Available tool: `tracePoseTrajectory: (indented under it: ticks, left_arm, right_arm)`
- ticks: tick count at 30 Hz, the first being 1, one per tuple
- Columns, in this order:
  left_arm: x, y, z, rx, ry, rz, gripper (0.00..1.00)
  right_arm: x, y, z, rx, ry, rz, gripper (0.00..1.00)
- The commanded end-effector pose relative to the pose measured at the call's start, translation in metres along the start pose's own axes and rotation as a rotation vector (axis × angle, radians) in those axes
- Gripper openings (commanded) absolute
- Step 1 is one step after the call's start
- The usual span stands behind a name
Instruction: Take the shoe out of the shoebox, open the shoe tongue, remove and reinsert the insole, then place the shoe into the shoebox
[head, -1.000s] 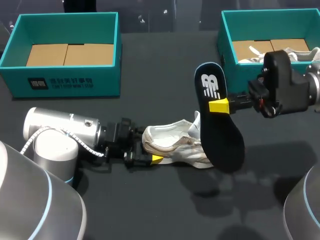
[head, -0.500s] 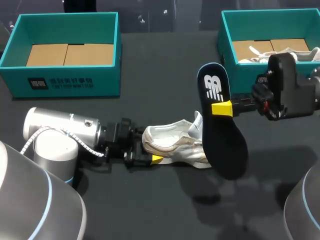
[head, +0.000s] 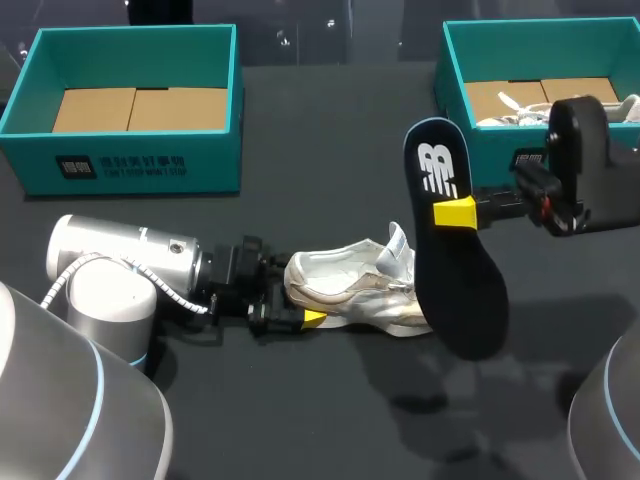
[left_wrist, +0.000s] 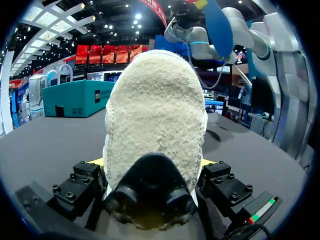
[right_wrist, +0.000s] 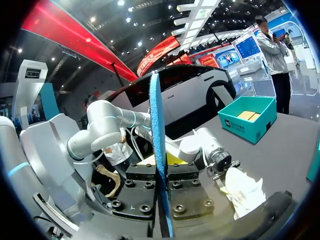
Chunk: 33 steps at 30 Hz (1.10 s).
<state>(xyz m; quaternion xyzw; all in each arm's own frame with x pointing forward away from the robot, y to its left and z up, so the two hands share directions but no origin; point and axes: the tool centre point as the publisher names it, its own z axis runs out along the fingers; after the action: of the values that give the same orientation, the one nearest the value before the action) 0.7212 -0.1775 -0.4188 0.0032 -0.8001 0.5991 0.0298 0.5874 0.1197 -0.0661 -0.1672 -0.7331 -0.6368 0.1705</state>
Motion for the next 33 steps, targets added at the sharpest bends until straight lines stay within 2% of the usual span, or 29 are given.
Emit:
tracePoseTrajectory:
  ticks: [1,2,3,4,16,24,26,27,33]
  left_arm:
    - [0.001,0.002,0.001,0.003,-0.005,0.002,0.35]
    - [0.001,0.001,0.000,0.002,-0.011,0.003,0.49]
    - [0.000,0.001,-0.001,0.001,-0.011,0.004,0.87]
    - [0.001,0.000,-0.002,-0.001,-0.010,0.005,1.00]
    - [0.007,-0.009,-0.024,-0.036,0.001,0.008,1.00]
    - [0.010,-0.008,-0.034,-0.138,-0.003,0.049,1.00]
    - [0.010,-0.008,-0.037,-0.185,-0.002,0.037,1.00]
    - [0.010,-0.009,-0.040,-0.234,0.011,0.033,1.00]
    - [0.010,-0.009,-0.040,-0.234,0.011,0.033,1.00]
  right_arm:
    - [0.004,-0.003,0.001,-0.005,-0.008,0.000,0.00]
    - [0.004,-0.003,0.001,-0.005,-0.008,0.000,0.00]
    - [0.004,-0.003,0.001,-0.005,-0.008,0.000,0.00]
    - [0.004,-0.003,0.001,-0.005,-0.008,0.000,0.00]
    - [0.004,-0.003,0.001,-0.005,-0.008,0.000,0.00]
    - [0.004,-0.003,0.001,-0.005,-0.008,0.000,0.00]
    - [0.004,-0.003,0.001,-0.005,-0.008,0.000,0.00]
    - [0.004,-0.003,0.001,-0.005,-0.008,0.000,0.00]
    - [0.004,-0.003,0.001,-0.005,-0.008,0.000,0.00]
